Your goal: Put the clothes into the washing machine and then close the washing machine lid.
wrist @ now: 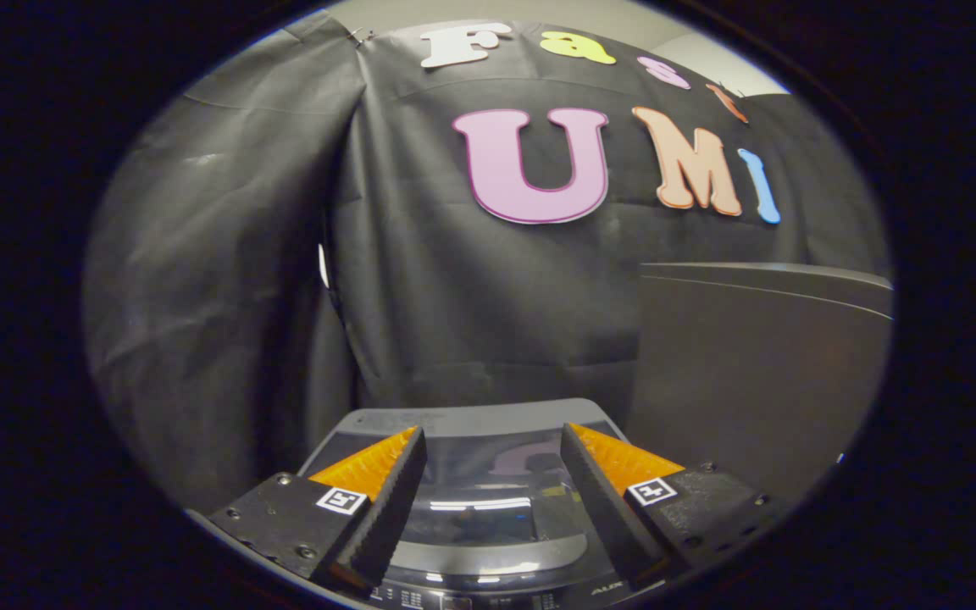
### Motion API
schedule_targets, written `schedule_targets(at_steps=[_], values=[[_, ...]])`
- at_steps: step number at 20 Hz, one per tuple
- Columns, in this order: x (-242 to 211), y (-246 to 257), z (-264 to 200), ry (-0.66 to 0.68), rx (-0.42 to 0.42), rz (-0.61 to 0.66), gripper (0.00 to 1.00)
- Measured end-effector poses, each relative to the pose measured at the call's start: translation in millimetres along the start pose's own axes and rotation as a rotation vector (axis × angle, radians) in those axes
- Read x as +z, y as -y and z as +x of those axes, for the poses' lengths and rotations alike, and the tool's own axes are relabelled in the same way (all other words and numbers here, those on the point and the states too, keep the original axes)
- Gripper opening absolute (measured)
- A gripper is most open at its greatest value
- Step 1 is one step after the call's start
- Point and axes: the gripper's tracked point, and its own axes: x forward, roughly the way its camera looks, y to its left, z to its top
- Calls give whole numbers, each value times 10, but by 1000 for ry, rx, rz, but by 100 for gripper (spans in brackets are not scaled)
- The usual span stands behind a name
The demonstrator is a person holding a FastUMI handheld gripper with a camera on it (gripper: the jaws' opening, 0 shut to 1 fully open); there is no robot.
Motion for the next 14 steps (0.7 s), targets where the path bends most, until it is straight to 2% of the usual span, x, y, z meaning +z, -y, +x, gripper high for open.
schedule_targets(at_steps=[5, 9, 14], values=[[5, 11, -241, -8, 7, -30, 96], [89, -18, -540, -21, 59, -71, 97], [170, -53, -968, -30, 113, -9, 97]])
